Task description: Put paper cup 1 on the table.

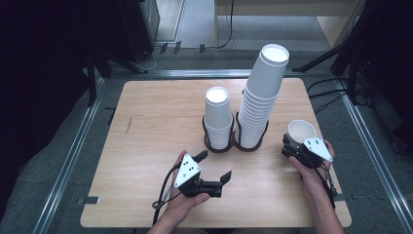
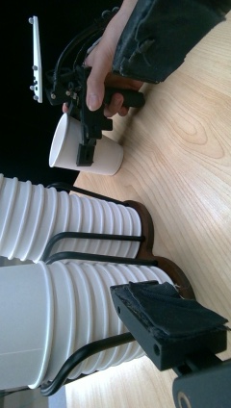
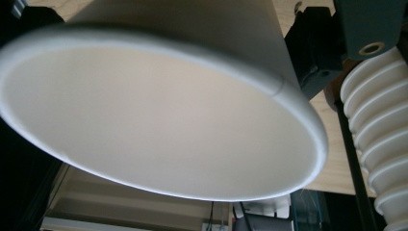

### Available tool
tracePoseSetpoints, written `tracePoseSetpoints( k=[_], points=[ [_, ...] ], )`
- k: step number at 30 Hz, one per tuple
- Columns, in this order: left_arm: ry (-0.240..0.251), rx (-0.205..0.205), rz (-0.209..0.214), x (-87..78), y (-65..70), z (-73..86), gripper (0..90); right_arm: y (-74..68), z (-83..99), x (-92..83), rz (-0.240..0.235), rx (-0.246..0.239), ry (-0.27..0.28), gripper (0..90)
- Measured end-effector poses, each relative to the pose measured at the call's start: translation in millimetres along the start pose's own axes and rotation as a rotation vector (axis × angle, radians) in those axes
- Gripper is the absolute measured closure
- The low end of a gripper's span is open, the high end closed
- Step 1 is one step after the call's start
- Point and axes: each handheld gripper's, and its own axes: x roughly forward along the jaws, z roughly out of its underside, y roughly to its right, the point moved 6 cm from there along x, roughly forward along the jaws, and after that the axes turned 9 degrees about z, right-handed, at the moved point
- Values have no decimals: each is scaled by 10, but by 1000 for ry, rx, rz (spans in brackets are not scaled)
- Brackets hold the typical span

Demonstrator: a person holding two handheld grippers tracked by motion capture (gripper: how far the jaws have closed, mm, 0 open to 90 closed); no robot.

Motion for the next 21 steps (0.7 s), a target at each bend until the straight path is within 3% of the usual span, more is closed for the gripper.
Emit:
tracePoseSetpoints(
  k=[3, 9, 16, 17, 21],
  points=[
    [0, 0, 0, 0, 1, -1, 13, -25, 1, -14, -6, -31, -12, 124],
    [4, -3, -2, -7, -3, -7, 13, -31, 4, -24, -16, -19, -34, 110],
    [-2, -6, -5, -8, -15, -2, 13, -53, 7, -35, -77, 1, -42, 39],
    [-4, -7, -5, -7, -19, 0, 13, -64, 4, -43, -103, 0, -44, 3],
    [-4, -7, -8, -8, -26, -1, 13, -58, -6, -58, -124, 3, -46, 0]
  ],
)
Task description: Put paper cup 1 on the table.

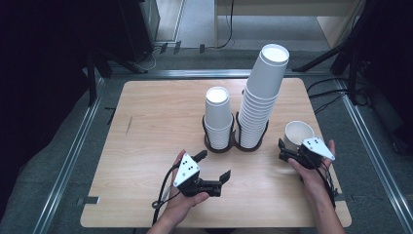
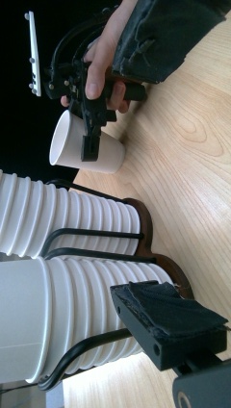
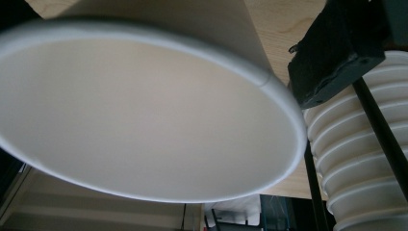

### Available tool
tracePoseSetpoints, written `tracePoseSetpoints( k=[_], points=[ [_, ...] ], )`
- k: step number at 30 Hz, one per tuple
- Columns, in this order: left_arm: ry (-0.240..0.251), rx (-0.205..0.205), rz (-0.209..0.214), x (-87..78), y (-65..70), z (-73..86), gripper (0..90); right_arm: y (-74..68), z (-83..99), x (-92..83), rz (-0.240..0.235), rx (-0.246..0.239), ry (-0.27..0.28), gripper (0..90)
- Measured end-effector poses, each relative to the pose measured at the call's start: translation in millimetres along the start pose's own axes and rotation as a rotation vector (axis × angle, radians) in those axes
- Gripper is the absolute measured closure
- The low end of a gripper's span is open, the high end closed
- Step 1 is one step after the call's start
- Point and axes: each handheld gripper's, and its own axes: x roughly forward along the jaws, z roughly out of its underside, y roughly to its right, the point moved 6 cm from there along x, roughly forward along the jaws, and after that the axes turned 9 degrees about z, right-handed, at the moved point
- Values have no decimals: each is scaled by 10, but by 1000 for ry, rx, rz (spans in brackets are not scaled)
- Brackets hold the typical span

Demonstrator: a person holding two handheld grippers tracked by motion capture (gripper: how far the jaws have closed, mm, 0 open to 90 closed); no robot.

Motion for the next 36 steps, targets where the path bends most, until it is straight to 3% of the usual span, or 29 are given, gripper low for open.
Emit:
tracePoseSetpoints(
  k=[10, 27, 36],
  points=[
    [8, -4, -5, -17, -12, -15, 13, 12, -44, -100, -12, 12, 4, 0],
    [16, -9, -13, -37, -40, -32, 13, 45, -49, -256, -17, -7, 9, 0],
    [25, -19, -12, -47, -37, -89, 13, 140, -27, -490, -22, -23, -12, 0]
  ],
)
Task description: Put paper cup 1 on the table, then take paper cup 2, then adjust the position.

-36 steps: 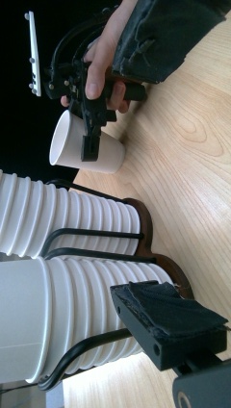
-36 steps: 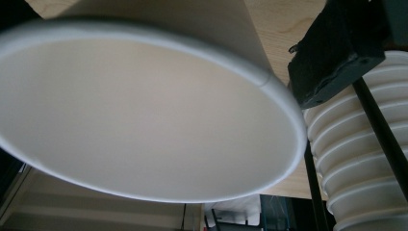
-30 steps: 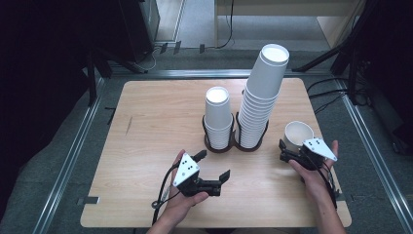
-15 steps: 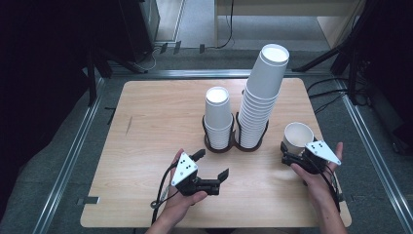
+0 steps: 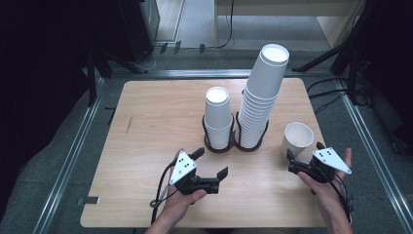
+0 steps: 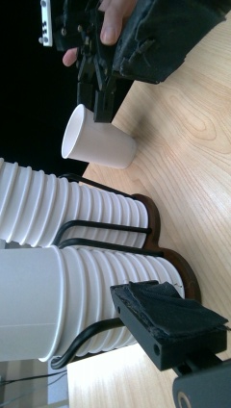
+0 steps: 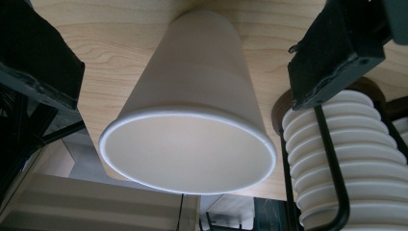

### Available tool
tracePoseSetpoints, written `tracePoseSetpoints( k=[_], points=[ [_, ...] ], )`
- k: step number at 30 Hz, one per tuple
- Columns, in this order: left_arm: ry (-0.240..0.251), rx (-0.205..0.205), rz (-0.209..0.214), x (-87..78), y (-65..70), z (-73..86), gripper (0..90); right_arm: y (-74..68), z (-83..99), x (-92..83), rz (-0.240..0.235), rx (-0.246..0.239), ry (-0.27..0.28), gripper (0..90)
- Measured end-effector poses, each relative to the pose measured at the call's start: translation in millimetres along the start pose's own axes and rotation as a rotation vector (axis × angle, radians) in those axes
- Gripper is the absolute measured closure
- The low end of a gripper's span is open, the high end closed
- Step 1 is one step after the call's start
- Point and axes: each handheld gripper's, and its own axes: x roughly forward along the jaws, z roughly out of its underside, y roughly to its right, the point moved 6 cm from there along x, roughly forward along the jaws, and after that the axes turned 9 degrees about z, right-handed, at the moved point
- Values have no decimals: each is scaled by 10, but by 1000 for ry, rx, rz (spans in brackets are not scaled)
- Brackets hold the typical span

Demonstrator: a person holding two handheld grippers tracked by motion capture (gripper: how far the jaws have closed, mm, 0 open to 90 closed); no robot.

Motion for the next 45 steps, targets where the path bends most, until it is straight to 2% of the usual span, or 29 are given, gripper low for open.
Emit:
tracePoseSetpoints(
  k=[6, 10, 17, 20, 24, 25, 26, 28, 30, 32, 34, 35, 38, 45],
  points=[
    [-8, 4, -16, 53, 10, -12, 13, -11, -50, -99, -6, -10, 1, 0],
    [-5, 1, -23, 95, 8, -35, 13, -10, -176, -199, -19, 2, 25, 0],
    [8, 7, -33, 192, 9, -137, 13, -70, -387, -262, -33, 12, 49, 0],
    [13, 13, -35, 254, 16, -187, 13, -129, -545, -311, -51, 22, 73, 0],
    [17, 22, -42, 357, 31, -256, 13, -209, -827, -389, -68, 68, 102, 0],
    [17, 22, -42, 357, 31, -256, 13, -209, -827, -389, -68, 68, 102, 0],
    [17, 31, -45, 406, 39, -289, 13, -243, -947, -415, -80, 82, 119, 0],
    [19, 35, -47, 438, 42, -310, 13, -256, -991, -424, -83, 90, 122, 0],
    [20, 36, -50, 492, 52, -339, 13, -318, -1177, -450, -99, 106, 137, 0],
    [17, 46, -54, 549, 65, -362, 13, -342, -1228, -456, -103, 108, 136, 0],
    [21, 50, -52, 627, 85, -393, 13, -425, -1366, -464, -112, 110, 141, 0],
    [21, 50, -52, 627, 85, -393, 13, -425, -1366, -464, -112, 110, 141, 0],
    [19, 54, -54, 720, 95, -417, 13, -559, -1501, -465, -125, 106, 143, 0],
    [21, 69, -88, 907, 76, -483, 14, -690, -1713, -421, -149, 96, 154, 0]
  ],
)
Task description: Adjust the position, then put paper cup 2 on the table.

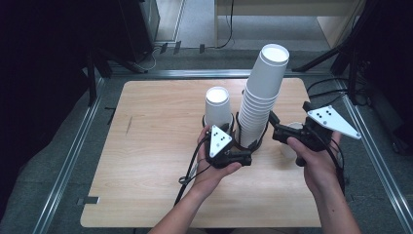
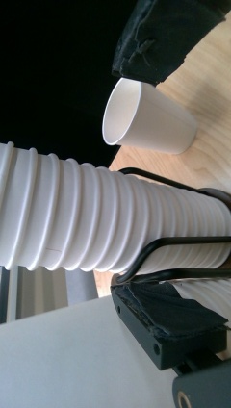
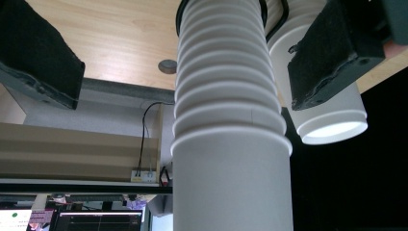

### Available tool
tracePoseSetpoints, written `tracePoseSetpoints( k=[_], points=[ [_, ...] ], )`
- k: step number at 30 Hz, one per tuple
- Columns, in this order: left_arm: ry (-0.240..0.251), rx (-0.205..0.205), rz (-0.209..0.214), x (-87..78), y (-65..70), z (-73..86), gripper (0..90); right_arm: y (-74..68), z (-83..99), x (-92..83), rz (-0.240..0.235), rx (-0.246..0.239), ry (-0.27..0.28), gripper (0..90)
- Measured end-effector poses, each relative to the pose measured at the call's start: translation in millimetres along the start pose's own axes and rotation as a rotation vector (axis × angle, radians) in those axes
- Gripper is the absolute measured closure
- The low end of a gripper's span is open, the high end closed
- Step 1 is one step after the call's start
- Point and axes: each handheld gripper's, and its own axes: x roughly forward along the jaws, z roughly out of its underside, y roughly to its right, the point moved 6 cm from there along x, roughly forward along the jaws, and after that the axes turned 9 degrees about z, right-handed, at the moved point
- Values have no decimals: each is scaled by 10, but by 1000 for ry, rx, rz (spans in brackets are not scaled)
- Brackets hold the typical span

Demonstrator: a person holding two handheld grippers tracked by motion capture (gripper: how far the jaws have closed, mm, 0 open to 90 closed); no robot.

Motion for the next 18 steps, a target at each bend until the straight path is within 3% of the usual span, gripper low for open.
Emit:
tracePoseSetpoints(
  k=[9, 18],
  points=[
    [-7, 23, -28, 171, -8, -11, 14, -93, -194, 173, -25, 5, 3, 0],
    [-2, 57, -78, 312, -17, -59, 24, -71, -289, 285, -36, 16, -1, 0]
  ],
)
